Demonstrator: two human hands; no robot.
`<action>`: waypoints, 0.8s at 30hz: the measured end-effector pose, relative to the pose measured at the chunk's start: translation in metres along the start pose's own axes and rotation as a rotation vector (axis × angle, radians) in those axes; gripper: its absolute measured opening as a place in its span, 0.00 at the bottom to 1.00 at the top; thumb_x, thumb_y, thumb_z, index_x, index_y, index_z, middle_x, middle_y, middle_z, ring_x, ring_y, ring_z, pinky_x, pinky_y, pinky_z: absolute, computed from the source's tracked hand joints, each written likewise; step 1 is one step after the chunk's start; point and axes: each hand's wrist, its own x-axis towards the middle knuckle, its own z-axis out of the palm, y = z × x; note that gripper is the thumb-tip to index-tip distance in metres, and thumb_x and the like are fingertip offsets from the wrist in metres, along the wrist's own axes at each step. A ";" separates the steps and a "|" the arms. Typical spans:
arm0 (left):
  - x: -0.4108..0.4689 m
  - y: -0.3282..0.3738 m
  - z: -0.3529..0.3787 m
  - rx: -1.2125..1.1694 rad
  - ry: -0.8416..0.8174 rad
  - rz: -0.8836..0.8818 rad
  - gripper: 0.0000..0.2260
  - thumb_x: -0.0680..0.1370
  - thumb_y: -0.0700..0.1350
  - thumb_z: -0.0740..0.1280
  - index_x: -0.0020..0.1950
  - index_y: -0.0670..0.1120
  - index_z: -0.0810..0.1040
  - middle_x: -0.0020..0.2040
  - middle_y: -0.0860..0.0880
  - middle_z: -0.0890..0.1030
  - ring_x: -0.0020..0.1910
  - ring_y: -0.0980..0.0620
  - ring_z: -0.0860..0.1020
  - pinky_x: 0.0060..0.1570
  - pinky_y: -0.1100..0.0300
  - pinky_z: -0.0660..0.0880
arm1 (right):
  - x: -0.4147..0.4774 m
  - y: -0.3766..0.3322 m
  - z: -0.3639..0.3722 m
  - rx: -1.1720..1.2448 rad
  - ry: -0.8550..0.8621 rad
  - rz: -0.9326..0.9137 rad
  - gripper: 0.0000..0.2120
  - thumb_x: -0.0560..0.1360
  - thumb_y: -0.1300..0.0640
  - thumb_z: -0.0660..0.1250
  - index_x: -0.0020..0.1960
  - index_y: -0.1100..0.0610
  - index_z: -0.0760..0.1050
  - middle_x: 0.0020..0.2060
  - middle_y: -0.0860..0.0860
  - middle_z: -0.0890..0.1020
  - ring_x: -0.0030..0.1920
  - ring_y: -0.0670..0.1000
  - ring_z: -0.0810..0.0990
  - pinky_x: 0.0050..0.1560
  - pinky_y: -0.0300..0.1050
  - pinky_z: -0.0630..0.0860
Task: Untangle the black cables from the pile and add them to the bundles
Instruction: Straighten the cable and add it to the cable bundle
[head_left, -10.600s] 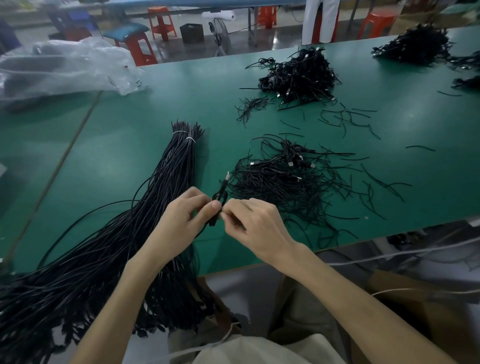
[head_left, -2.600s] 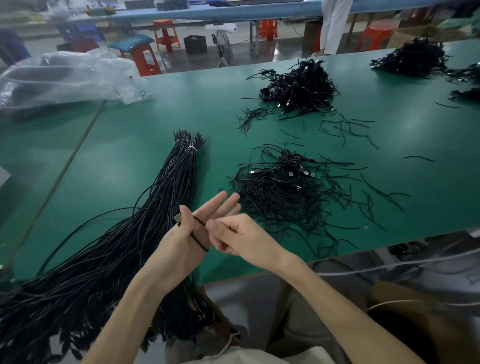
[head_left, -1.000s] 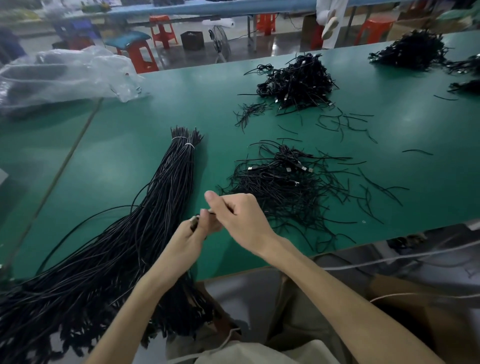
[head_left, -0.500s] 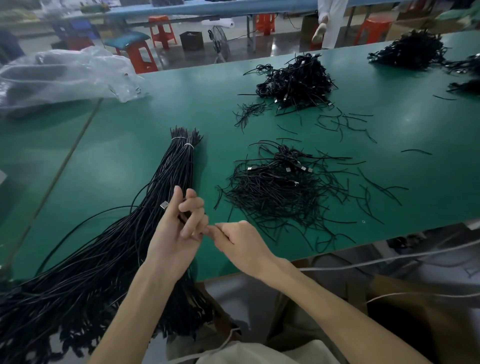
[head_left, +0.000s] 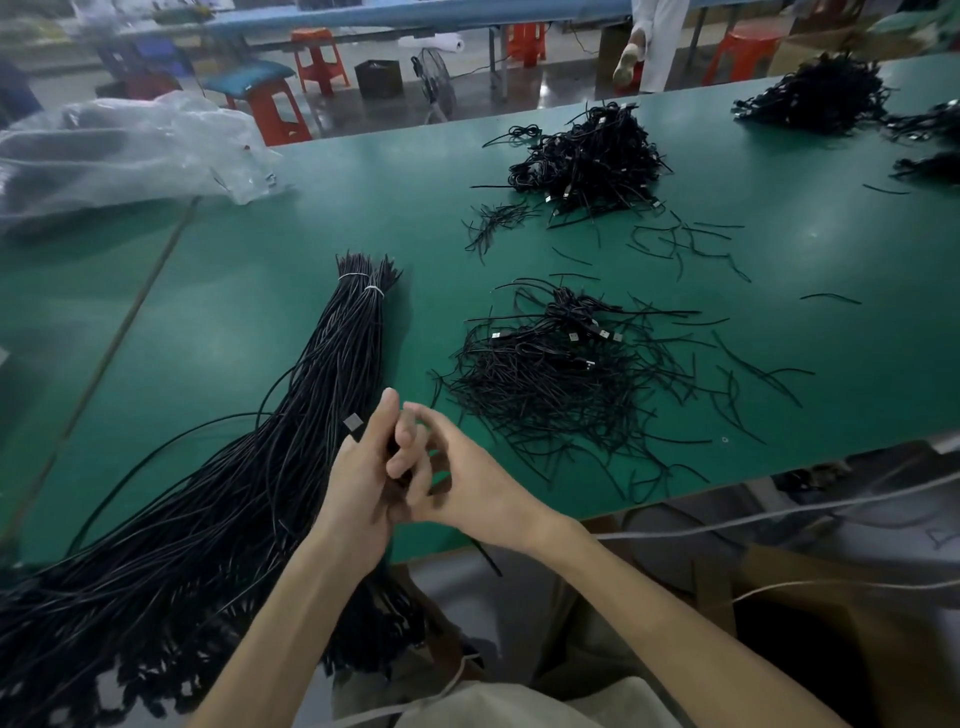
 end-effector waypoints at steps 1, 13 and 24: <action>-0.001 -0.001 0.000 -0.016 -0.038 0.012 0.23 0.81 0.62 0.65 0.33 0.48 0.72 0.25 0.50 0.67 0.22 0.52 0.70 0.37 0.54 0.80 | -0.001 0.000 -0.002 0.070 0.011 -0.012 0.35 0.74 0.67 0.75 0.76 0.54 0.65 0.56 0.50 0.80 0.51 0.49 0.82 0.62 0.49 0.79; -0.001 0.006 0.000 -0.069 -0.310 0.002 0.16 0.84 0.51 0.65 0.45 0.39 0.80 0.47 0.37 0.82 0.45 0.43 0.82 0.50 0.55 0.81 | -0.004 0.003 0.008 0.288 0.260 -0.041 0.10 0.76 0.69 0.71 0.56 0.71 0.75 0.40 0.66 0.75 0.43 0.56 0.73 0.53 0.55 0.75; -0.005 0.021 -0.013 0.005 -0.506 0.081 0.06 0.82 0.38 0.65 0.52 0.39 0.82 0.53 0.37 0.82 0.55 0.41 0.82 0.60 0.53 0.78 | -0.010 -0.004 0.012 0.251 0.431 -0.192 0.15 0.74 0.66 0.75 0.60 0.59 0.81 0.53 0.57 0.83 0.56 0.55 0.83 0.61 0.56 0.79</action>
